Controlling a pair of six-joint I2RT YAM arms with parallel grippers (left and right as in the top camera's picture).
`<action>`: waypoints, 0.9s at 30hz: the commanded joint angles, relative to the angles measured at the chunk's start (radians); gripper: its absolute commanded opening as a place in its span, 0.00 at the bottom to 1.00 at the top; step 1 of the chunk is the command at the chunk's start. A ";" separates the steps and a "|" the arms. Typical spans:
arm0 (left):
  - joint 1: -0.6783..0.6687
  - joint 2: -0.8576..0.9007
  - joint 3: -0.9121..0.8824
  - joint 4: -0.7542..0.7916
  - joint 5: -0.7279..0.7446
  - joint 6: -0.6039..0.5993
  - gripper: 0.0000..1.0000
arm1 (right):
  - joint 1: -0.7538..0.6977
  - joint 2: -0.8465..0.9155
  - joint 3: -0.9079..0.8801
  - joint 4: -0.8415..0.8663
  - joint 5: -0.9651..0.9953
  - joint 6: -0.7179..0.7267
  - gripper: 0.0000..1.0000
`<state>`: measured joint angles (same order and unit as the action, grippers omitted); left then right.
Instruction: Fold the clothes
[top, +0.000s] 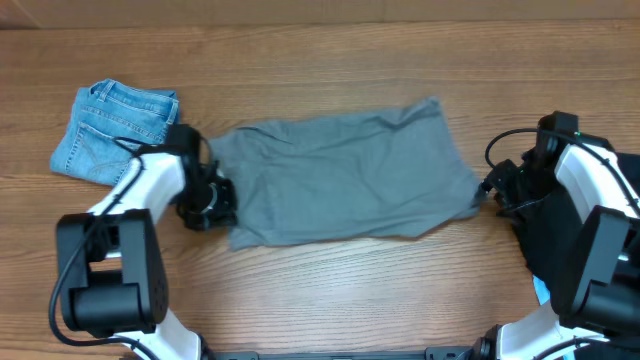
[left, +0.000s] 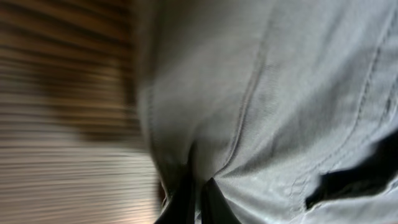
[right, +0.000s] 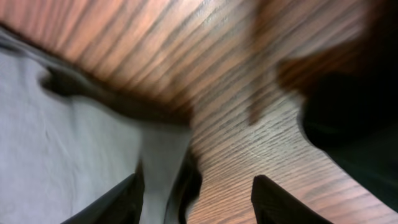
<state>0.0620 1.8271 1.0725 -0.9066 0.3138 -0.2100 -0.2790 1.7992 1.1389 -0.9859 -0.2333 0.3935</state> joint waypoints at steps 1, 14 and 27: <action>0.101 -0.004 0.086 -0.043 -0.049 0.003 0.04 | 0.022 0.002 -0.072 0.091 -0.169 -0.070 0.48; 0.127 -0.004 0.209 -0.137 -0.056 0.071 0.04 | 0.103 0.002 -0.126 0.035 -0.244 -0.224 0.30; 0.135 -0.025 0.227 -0.275 -0.222 0.101 0.04 | -0.053 0.002 -0.067 -0.202 0.056 -0.019 0.54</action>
<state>0.1883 1.8271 1.2739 -1.1667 0.1490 -0.1463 -0.3107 1.8004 1.0466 -1.1755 -0.2199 0.3470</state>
